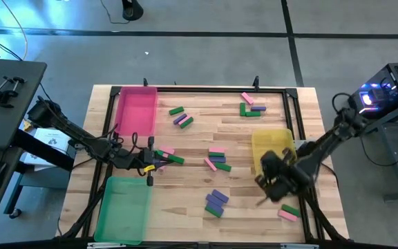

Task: Sort blocks
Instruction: Put the blue block into the yellow bin, then put the green block into the pink bin

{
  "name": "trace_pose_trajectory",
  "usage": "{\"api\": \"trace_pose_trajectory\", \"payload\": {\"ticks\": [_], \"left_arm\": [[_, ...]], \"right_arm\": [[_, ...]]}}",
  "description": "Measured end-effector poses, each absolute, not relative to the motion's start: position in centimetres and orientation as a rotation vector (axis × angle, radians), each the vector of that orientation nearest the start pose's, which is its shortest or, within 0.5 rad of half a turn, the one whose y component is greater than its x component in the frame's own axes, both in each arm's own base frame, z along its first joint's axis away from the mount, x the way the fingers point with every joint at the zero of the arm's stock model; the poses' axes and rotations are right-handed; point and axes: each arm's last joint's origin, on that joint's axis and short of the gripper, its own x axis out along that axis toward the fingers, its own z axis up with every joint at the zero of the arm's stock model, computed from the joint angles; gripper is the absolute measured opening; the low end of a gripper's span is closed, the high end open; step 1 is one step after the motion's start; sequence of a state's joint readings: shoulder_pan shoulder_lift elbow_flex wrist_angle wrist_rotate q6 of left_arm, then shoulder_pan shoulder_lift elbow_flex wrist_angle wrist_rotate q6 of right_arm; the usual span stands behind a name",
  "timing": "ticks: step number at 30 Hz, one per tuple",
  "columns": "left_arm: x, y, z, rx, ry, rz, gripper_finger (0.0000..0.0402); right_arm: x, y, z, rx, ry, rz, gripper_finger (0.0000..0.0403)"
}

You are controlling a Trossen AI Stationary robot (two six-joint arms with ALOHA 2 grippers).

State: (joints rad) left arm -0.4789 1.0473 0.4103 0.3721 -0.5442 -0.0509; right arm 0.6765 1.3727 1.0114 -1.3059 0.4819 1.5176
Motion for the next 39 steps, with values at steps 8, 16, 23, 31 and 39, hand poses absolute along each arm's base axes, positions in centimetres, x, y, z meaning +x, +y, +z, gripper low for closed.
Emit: {"api": "trace_pose_trajectory", "payload": {"ticks": [8, 16, 23, 31, 39], "left_arm": [[19.3, -8.6, 21.6, 0.065, 0.177, 0.055, 0.0005], [19.2, -9.2, 22.1, 0.085, 0.121, 0.043, 0.0005], [19.6, -9.4, 21.9, 0.094, 0.112, 0.050, 0.0005], [22.3, -11.0, 22.4, 0.179, 0.144, 0.046, 0.0005], [25.6, -12.9, 22.9, 0.221, 0.157, 0.028, 0.0005]], "right_arm": [[15.6, 6.5, 19.6, 0.455, 1.238, -0.927, 0.0039], [15.3, 4.4, 16.9, 0.565, 1.271, -0.894, 0.0045], [15.2, 4.1, 17.0, 0.522, 1.301, -0.874, 0.0125], [15.7, 4.1, 21.3, 0.382, 1.245, -0.952, 0.0212], [16.8, 7.4, 26.2, 0.259, 0.931, -0.802, 0.0213]]}}
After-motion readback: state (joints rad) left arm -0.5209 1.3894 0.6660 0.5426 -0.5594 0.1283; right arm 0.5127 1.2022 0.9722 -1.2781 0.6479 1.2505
